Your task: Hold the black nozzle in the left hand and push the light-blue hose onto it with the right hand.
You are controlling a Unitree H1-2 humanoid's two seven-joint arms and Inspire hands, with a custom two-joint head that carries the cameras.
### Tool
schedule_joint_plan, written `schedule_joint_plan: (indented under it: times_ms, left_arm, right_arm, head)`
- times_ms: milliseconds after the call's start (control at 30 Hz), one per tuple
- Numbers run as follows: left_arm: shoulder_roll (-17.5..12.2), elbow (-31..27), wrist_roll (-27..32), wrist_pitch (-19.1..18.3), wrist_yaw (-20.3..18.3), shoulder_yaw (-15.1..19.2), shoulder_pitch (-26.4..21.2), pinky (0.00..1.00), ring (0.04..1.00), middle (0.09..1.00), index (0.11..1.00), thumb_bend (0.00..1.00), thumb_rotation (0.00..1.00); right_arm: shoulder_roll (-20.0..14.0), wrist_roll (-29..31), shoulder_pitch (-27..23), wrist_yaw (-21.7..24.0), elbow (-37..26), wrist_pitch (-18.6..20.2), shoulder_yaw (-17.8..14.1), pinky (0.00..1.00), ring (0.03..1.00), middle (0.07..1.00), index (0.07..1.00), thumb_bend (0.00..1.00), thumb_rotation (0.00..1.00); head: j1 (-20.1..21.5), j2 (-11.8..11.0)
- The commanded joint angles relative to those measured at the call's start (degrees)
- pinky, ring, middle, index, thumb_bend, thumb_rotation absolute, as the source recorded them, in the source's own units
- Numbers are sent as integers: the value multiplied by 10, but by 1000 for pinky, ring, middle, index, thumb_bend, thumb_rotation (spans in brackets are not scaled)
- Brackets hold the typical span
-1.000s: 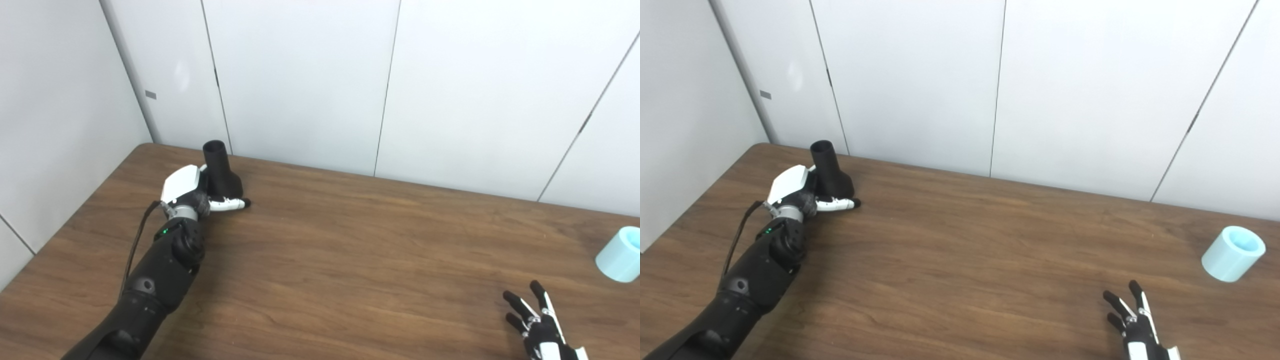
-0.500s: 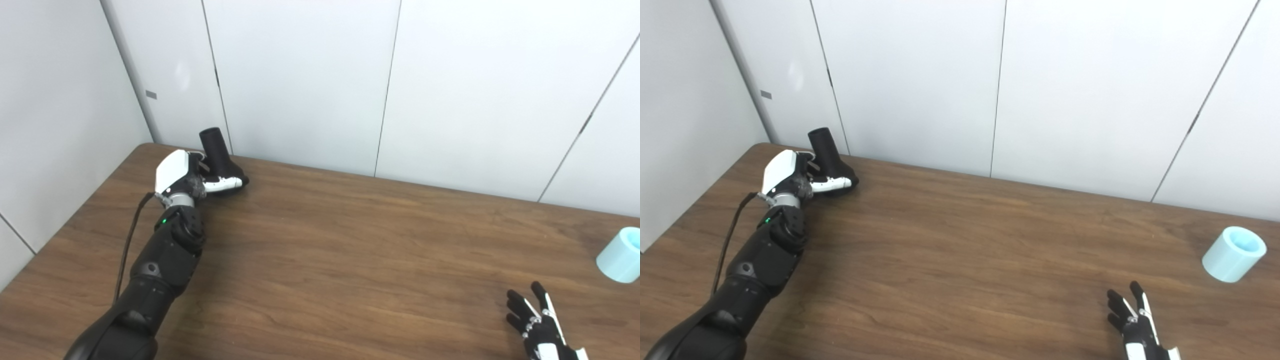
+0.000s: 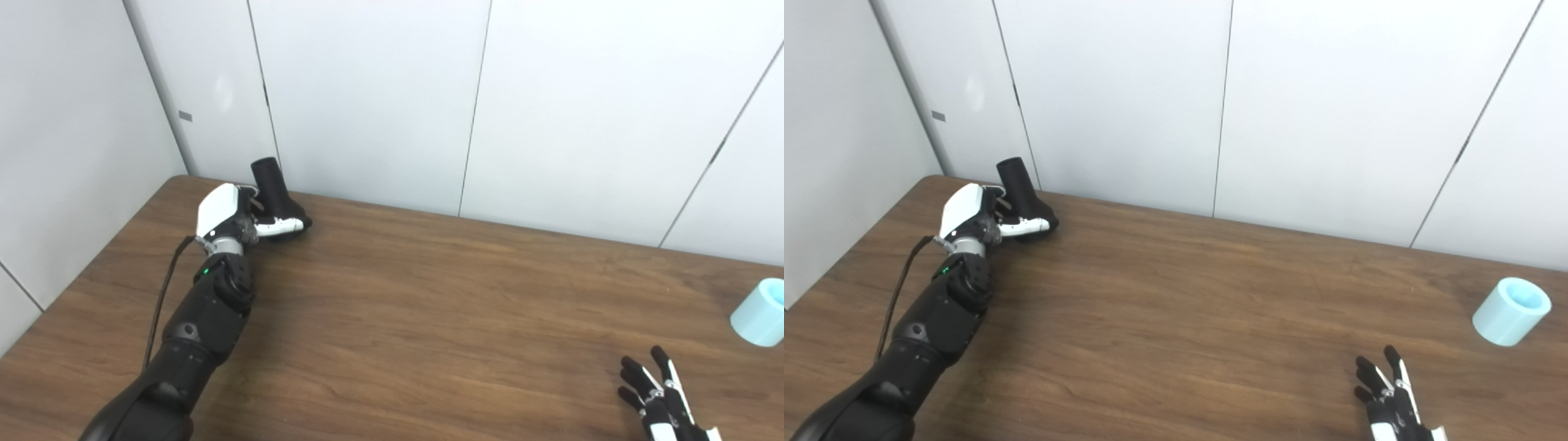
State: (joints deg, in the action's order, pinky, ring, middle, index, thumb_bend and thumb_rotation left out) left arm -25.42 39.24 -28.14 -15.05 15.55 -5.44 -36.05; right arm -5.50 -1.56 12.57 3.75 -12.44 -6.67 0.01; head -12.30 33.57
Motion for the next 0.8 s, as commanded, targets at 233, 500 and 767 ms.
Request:
schedule_joint_plan:
  times_ms: [233,500,767]
  left_arm:
    - [15,-128,-7,12,-18,-18,73,454,431,508,486,502,0]
    - [54,-227,-55,64,44,-38,158,318,409,499,503,474,0]
    - [89,-324,-48,58,13,-38,208,310,401,477,514,472,0]
  right_arm:
    - [-7,11,19,10,-1,7,2,825,882,870,1000,516,941]
    - [-2,38,16,12,-2,24,-2,876,907,871,1000,555,1000]
    - [4,30,11,7,9,21,0,851,882,857,1000,554,1000]
  head:
    - [4,3]
    - [8,5]
    - [37,12]
